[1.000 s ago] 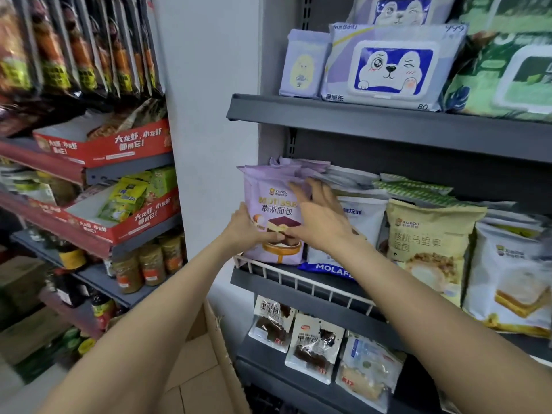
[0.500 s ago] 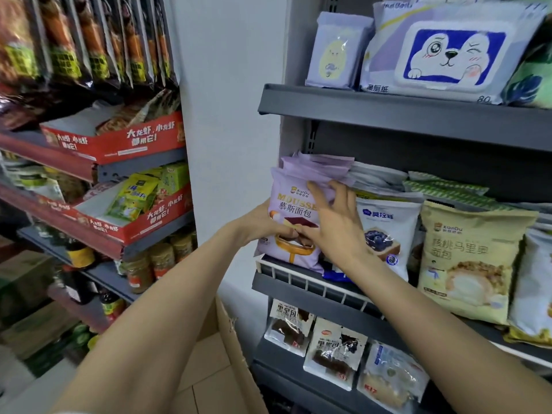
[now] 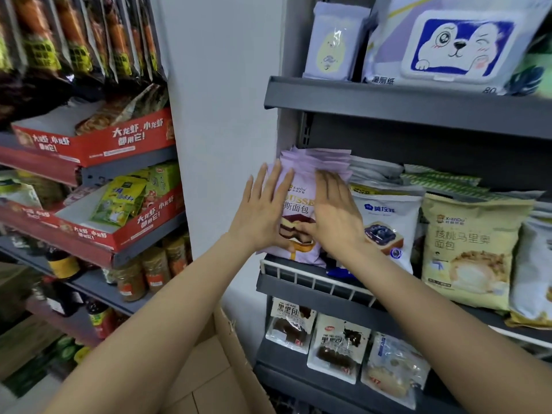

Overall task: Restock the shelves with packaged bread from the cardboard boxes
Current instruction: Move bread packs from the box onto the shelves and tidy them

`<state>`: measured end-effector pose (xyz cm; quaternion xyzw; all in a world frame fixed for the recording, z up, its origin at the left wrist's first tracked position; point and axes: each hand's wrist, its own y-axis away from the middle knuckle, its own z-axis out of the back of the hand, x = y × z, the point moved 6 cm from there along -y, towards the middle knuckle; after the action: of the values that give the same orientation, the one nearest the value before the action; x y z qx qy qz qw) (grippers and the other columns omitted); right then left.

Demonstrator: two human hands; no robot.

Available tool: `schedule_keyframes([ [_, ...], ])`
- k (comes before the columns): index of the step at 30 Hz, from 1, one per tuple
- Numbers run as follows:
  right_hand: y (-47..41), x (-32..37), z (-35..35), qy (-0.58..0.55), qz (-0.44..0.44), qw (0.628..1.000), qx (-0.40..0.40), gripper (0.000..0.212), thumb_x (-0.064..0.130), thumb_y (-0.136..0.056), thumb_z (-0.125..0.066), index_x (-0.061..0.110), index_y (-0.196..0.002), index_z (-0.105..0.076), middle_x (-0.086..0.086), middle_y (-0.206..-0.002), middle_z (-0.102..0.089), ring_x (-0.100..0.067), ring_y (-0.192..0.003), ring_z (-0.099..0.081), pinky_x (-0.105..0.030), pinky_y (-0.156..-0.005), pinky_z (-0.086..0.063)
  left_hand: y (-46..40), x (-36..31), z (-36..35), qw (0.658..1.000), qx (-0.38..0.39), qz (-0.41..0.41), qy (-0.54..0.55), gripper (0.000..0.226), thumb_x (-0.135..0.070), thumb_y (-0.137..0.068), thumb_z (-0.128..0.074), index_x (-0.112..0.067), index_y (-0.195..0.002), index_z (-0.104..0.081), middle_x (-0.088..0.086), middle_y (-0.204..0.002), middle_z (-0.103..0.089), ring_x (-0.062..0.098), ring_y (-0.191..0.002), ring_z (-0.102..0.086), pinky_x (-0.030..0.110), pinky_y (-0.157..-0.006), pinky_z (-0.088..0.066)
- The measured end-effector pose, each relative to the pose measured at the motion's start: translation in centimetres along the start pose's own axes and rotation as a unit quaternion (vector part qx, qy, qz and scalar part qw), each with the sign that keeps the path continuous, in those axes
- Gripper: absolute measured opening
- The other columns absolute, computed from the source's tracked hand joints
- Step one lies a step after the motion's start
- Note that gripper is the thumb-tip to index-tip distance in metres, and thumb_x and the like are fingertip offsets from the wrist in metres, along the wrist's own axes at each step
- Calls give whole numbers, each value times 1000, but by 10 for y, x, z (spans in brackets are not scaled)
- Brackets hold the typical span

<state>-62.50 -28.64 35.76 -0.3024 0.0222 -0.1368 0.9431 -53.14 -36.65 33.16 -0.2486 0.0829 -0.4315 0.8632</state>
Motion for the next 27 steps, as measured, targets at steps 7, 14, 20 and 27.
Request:
schedule_keyframes([
  [7, -6, 2, -1, 32, 21, 998, 59, 109, 52, -78, -66, 5, -150, -1, -13, -159, -1, -25, -148, 4, -37, -119, -3, -3, -2, 5, 997, 52, 28, -49, 133, -76, -61, -62, -11, -149, 14, 14, -157, 17, 32, -145, 18, 52, -115, 10],
  [14, 4, 0, 8, 34, 11, 997, 63, 116, 48, -76, -69, 4, -149, 9, -16, -158, 8, -28, -147, 10, -33, -117, 8, -39, -6, 45, 986, -44, 18, 162, 67, -33, -84, -27, -10, -147, -28, 7, -154, -28, 22, -144, -22, 34, -117, -15],
  [20, -8, -11, 9, 37, -23, 994, 104, 121, 59, -67, -72, 6, -149, -1, -11, -157, -10, -27, -145, -10, -36, -119, 0, -58, -1, 29, 998, 24, 45, 34, 43, -37, -100, -25, -17, -130, -49, 6, -135, -52, 24, -125, -45, 37, -101, -30],
  [27, -15, -12, 8, 69, -23, 992, 100, 115, 58, -65, -74, 6, -146, -10, -10, -147, -21, -27, -140, -16, -38, -119, -2, -93, -8, 32, 997, 56, 24, 56, 43, -33, -101, -24, -28, -141, -40, 2, -151, -35, 21, -139, -31, 33, -113, -21],
])
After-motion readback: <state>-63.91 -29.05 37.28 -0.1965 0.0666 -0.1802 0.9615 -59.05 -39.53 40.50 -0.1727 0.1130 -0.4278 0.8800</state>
